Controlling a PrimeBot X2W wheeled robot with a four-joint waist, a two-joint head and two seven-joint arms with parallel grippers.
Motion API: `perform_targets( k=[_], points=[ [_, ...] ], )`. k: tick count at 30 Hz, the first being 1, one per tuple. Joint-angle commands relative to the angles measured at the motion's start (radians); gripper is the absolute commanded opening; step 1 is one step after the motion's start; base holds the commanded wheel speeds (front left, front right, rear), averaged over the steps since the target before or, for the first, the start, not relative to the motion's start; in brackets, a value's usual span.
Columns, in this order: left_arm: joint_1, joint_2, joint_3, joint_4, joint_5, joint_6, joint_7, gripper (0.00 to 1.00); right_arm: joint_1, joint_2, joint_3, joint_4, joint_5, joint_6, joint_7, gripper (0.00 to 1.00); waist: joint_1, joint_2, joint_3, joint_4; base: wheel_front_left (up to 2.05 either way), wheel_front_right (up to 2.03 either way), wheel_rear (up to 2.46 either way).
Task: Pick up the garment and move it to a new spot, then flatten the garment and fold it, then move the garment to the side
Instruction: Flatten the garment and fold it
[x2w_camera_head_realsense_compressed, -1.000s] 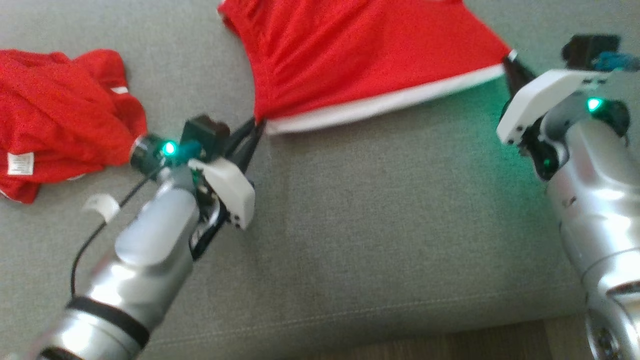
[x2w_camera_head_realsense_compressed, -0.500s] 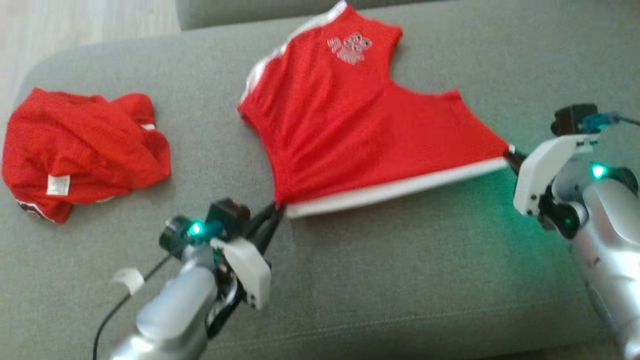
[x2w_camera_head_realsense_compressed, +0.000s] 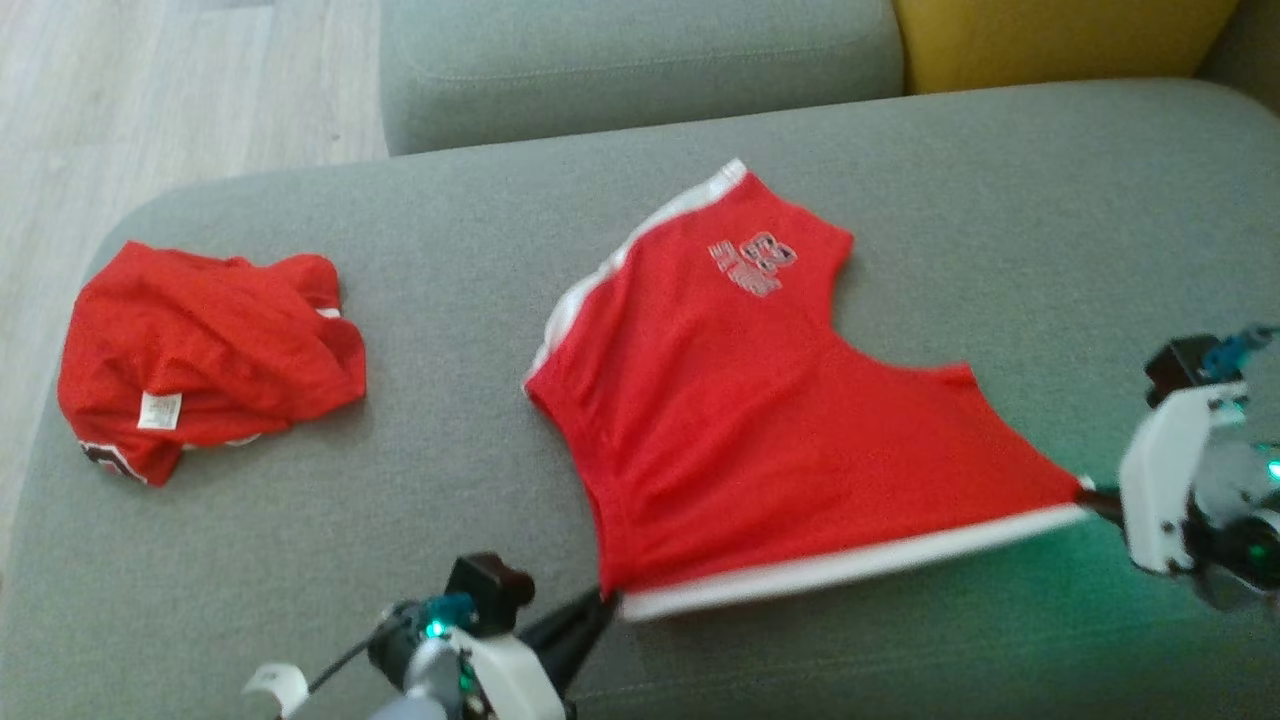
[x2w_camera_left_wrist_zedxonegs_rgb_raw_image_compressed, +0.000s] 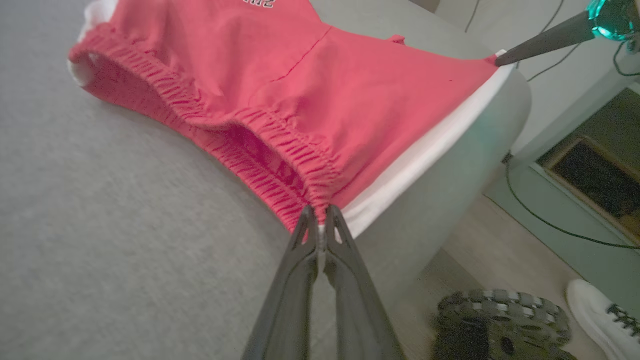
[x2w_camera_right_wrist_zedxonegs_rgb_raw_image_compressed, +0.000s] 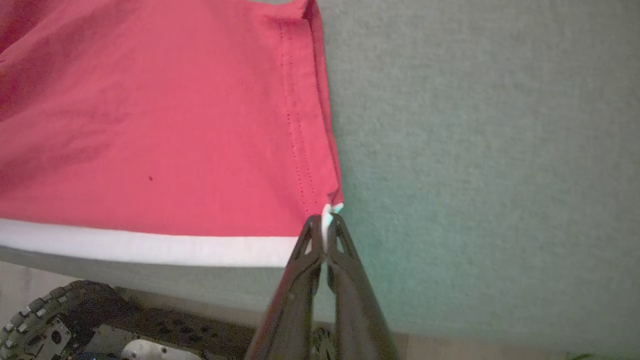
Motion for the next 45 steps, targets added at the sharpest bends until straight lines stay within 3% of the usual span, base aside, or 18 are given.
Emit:
perform_targets(
  k=[1,10,17,22,27,37,45],
  points=[
    [-0.012,0.041,0.016,-0.053,-0.025,-0.005,0.017,0.00,0.020,-0.063,-0.021,-0.067,0.004,0.000,0.048,0.00,0.0001,-0.0001,-0.008,0.003,0.00,0.00,0.00],
    [0.035,0.129,-0.061,-0.256,-0.138,-0.006,0.124,0.00,0.179,-0.124,-0.166,-0.324,-0.024,0.000,0.305,0.00,0.0001,-0.0001,-0.012,0.018,0.00,0.00,0.00],
    [-0.013,0.145,-0.017,-0.342,-0.194,0.001,0.149,0.00,0.127,-0.023,-0.286,-0.475,-0.112,0.000,0.382,0.00,0.0001,-0.0001,0.019,0.035,0.00,0.00,0.00],
    [-0.054,0.134,0.030,-0.356,-0.258,0.000,0.158,0.00,0.033,0.031,-0.306,-0.494,-0.170,0.000,0.406,0.00,0.0001,-0.0001,0.067,0.056,0.00,0.00,0.00],
    [-0.145,0.118,0.051,-0.347,-0.268,-0.003,0.158,0.00,-0.120,0.083,-0.316,-0.452,-0.235,0.000,0.390,0.00,0.0001,-0.0001,0.137,0.096,0.00,0.00,0.00],
    [-0.321,0.045,0.036,-0.283,-0.288,-0.006,0.096,0.00,-0.445,0.192,-0.286,-0.195,-0.382,0.000,0.279,0.00,0.0001,-0.0001,0.282,0.207,0.00,0.00,0.00],
    [-0.390,0.009,-0.031,-0.239,-0.324,-0.006,0.016,0.00,-0.575,0.216,-0.292,0.001,-0.463,0.000,0.178,0.00,0.0001,-0.0001,0.332,0.285,0.00,0.00,0.00]
  ],
)
